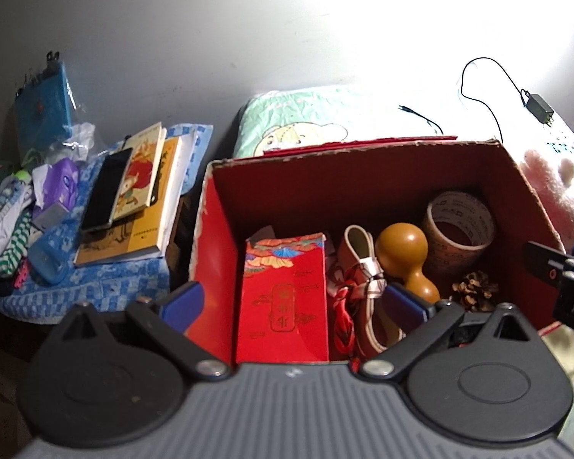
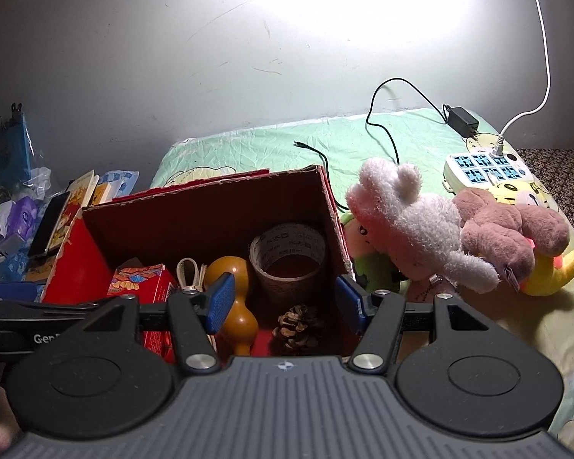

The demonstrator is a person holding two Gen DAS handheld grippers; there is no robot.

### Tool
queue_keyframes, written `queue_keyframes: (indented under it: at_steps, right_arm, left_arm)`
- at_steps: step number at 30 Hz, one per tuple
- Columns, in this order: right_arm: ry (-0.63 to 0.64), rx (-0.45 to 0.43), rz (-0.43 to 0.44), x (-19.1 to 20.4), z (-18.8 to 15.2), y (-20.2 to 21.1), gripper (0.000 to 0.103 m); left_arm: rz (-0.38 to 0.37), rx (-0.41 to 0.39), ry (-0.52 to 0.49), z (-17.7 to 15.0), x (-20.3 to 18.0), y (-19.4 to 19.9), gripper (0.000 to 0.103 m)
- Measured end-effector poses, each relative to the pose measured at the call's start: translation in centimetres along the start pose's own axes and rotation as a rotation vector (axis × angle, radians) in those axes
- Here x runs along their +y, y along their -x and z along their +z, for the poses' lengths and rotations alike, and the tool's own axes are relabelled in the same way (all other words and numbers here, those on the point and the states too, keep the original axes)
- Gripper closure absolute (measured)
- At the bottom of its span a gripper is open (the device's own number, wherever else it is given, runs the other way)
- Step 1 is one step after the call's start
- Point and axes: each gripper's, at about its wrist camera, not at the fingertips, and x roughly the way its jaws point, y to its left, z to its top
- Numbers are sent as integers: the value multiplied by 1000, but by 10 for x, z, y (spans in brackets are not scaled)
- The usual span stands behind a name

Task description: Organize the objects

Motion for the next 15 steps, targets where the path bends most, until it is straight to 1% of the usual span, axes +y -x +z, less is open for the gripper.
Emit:
queue_keyframes:
  at_steps: [6, 15]
  right_arm:
    - [58, -27, -10, 8, -11, 16, 42]
    - [102, -20, 8, 12, -27, 29, 42]
  left_arm:
    - [-4, 19, -2, -16, -2, 10, 3]
    - [3, 39, -11, -38, -6, 21, 3]
